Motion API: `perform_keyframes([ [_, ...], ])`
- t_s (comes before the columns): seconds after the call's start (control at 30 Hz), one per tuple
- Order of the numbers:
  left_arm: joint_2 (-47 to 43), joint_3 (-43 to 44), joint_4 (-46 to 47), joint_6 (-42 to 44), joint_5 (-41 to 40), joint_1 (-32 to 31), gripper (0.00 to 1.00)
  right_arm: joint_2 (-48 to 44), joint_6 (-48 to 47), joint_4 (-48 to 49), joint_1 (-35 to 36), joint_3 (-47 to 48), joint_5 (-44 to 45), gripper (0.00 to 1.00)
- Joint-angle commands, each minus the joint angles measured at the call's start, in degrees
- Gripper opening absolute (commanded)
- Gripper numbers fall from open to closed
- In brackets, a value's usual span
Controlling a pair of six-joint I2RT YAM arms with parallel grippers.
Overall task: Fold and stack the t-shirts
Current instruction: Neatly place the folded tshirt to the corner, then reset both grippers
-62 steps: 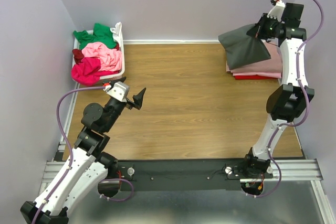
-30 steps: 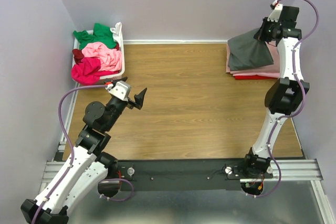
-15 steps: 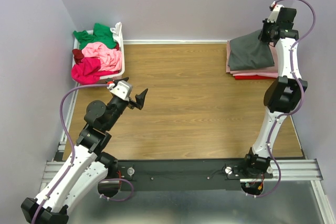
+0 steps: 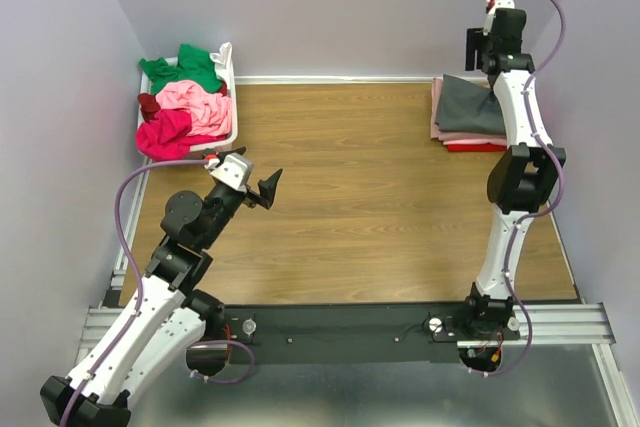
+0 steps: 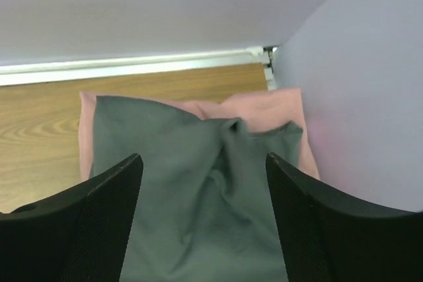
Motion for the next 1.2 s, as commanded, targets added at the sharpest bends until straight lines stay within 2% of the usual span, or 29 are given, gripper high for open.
perform_keyframes([
  [0.0, -0.8, -0.7, 1.1, 0.4, 1.5, 0.2, 0.95, -3.3, -0.8, 4.6, 0.8, -1.8, 7.5, 0.85],
  [0.07, -1.1, -0.6, 1.1, 0.4, 1.4, 0.3, 0.95, -6.6, -0.7, 4.4, 0.8, -5.9, 2.9, 0.99],
  [0.37, -2.4, -0.4, 0.8, -0.9, 0.1, 0.2, 0.95, -20.9, -1.5, 3.9, -1.5, -28.3, -28.2, 1.00],
  [0.43, -2.5, -0.1, 0.4, -1.5, -0.6, 0.2, 0.95, -26.4, -2.8, 4.0, -2.5, -32.8, -35.3, 1.00],
  [0.47, -2.4, 0.3, 0.1, -2.3, -1.5, 0.3, 0.96, -28.7, -3.8, 4.1, -3.5, -37.7, -43.5, 1.00],
  [0.53, -2.2, 0.7, -0.6, -3.1, -2.4, 0.3, 0.97, -34.6, -4.3, 3.9, -3.7, -41.8, -48.2, 1.00],
  [0.63, -1.0, 2.0, -2.1, -4.9, -3.3, 0.3, 0.98, -41.7, -2.6, 4.2, -3.7, -48.2, -47.3, 1.00],
  [0.77, 0.4, 2.6, -2.8, -4.9, -3.3, 0.3, 0.98, -44.6, 2.5, 7.2, -5.9, -50.7, -28.3, 1.00],
  [0.8, 0.4, 2.6, -2.8, -4.9, -3.2, 0.3, 0.98, -43.9, 4.2, 7.8, -7.3, -50.3, -27.5, 0.99],
  [0.87, 0.3, 2.6, -3.1, -4.9, -3.3, 0.3, 0.98, -40.4, 8.5, 7.4, -10.8, -48.7, -29.6, 0.93],
  [0.9, -0.1, 2.5, -3.1, -4.9, -3.2, 0.3, 0.98, -39.7, 9.2, 7.3, -11.4, -48.3, -30.5, 0.86],
  [1.0, -0.5, 2.5, -3.3, -4.9, -3.2, 0.3, 0.98, -38.5, 7.3, 7.4, -11.7, -48.3, -35.0, 0.75],
  [1.03, -0.6, 2.3, -3.1, -4.9, -3.2, 0.3, 0.98, -37.2, 6.4, 7.2, -11.6, -47.3, -37.2, 0.63],
  [1.07, -0.3, 2.2, -2.9, -5.0, -3.2, 0.3, 0.98, -36.4, 4.1, 6.0, -10.9, -45.8, -39.0, 0.58],
  [1.1, -0.1, 2.2, -2.7, -4.9, -3.3, 0.3, 0.98, -34.2, 2.6, 5.1, -9.9, -44.1, -37.9, 0.44],
  [1.17, 1.0, 2.3, -2.4, -5.0, -3.3, 0.3, 0.98, -31.3, -1.2, 3.5, -5.8, -37.9, -33.8, 0.35],
])
